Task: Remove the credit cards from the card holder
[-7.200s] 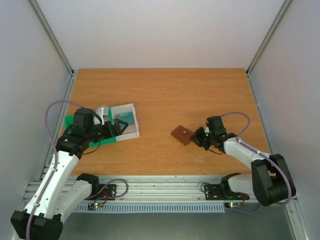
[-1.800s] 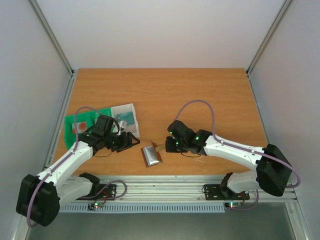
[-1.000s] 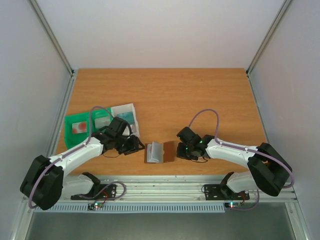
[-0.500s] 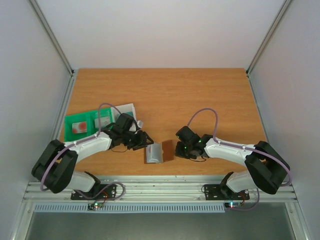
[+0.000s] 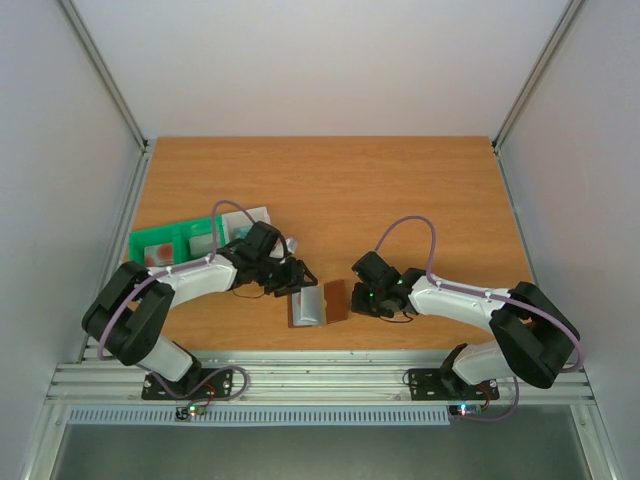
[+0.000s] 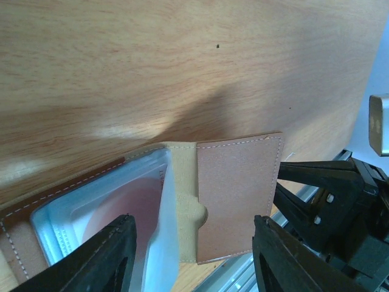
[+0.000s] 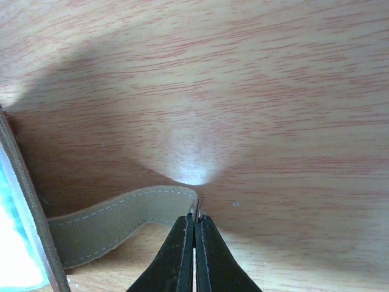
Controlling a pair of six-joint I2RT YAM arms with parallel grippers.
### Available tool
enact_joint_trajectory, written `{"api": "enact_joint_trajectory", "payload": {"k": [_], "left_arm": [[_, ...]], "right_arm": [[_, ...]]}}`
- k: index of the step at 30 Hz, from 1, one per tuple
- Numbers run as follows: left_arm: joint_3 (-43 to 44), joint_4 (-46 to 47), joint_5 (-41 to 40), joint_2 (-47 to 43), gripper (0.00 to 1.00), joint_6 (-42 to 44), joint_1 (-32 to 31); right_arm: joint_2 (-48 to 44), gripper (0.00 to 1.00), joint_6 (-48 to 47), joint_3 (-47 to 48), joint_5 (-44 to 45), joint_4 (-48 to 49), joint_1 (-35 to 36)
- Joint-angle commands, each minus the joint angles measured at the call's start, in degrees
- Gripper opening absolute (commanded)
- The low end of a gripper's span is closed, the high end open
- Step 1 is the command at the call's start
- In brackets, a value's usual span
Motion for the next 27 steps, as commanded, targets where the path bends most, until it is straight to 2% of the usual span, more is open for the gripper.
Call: {"api": "enact_joint_trajectory", "payload": {"k": [1, 5, 12, 18, 23, 27], "left_arm": [[0.5, 1.8, 0.7, 0.4, 0.54, 0.5, -0.5], [-0.7, 6.6, 3.0, 0.0, 0.49, -2.5, -1.3], [-0.6, 13.4, 4.9, 2.7, 0.37, -6.3, -3.5], [0.1, 15.7, 4.1, 4.9, 0.36, -7.7, -4.0], [-0.2, 18.9, 3.7, 7.5, 0.36, -9.2, -4.9], [1.2, 19.4, 2.6, 8.6, 0.4, -9.4, -6.4]], "right_arm": [[-0.6, 0.01, -0.7, 1.1, 1.4, -1.4, -0.4], [-0.6, 0.03, -1.3, 1.4, 1.0, -1.4, -0.4], [-4.9, 0.2, -3.6, 2.8, 1.6, -5.8, -0.5], [-10.2, 0.33, -6.4, 5.2, 0.2, -11.5, -0.4], [-13.1, 0.3, -7.5, 6.7, -5.3, -11.0, -0.3], [-15.9, 0.31, -5.1, 5.9, -9.4, -8.0, 0.0]]}}
